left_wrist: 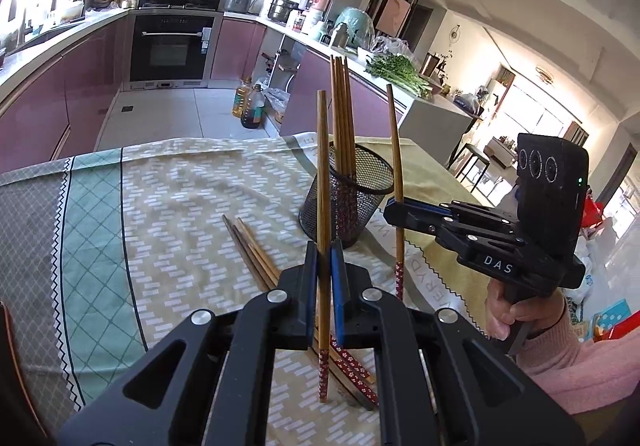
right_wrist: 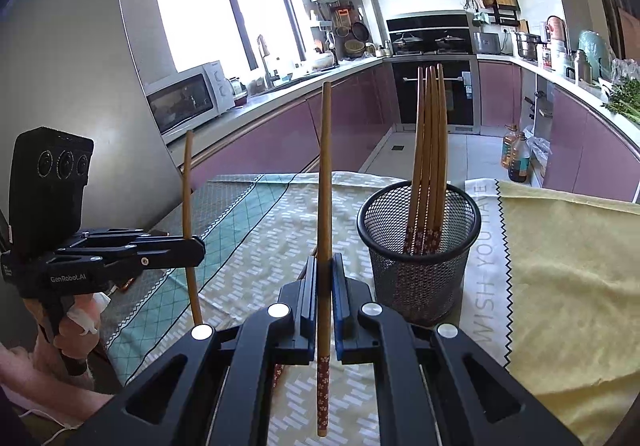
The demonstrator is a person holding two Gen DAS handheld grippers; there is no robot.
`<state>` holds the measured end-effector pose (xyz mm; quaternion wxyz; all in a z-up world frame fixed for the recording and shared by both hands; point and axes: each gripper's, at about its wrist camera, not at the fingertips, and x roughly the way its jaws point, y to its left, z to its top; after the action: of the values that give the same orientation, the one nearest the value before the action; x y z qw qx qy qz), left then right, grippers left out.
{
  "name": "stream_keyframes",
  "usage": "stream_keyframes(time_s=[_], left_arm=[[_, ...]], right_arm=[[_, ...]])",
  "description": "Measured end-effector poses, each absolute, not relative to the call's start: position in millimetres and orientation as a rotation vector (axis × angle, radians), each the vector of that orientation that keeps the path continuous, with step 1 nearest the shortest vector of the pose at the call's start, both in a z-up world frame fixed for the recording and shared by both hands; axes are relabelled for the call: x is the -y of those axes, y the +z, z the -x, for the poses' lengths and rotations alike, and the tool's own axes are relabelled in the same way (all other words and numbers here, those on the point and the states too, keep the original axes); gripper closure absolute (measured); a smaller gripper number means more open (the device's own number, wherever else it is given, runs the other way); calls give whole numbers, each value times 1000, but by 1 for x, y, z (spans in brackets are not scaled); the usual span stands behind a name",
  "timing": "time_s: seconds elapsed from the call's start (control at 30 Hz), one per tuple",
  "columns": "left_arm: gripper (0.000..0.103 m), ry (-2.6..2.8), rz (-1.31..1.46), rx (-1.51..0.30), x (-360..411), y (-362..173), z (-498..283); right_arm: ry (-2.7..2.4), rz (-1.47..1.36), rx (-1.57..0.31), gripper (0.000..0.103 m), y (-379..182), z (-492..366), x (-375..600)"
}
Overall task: Organize utensils
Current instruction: 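Lift the right tool's chopstick upright toward the mesh cup while the left tool lifts its own, then lower the right tool's chopstick into the mesh cup while the left tool inserts its own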
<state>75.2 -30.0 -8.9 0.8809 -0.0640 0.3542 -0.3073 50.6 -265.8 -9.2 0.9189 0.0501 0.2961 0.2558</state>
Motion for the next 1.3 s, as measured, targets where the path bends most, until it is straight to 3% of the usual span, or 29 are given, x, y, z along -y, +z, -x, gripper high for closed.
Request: stream_keyframes(time_s=[1.3], left_arm=[[96,-692,111,-525,78,64,-107]], right_arm=[[480,-128,-422,97,40,-66,298]])
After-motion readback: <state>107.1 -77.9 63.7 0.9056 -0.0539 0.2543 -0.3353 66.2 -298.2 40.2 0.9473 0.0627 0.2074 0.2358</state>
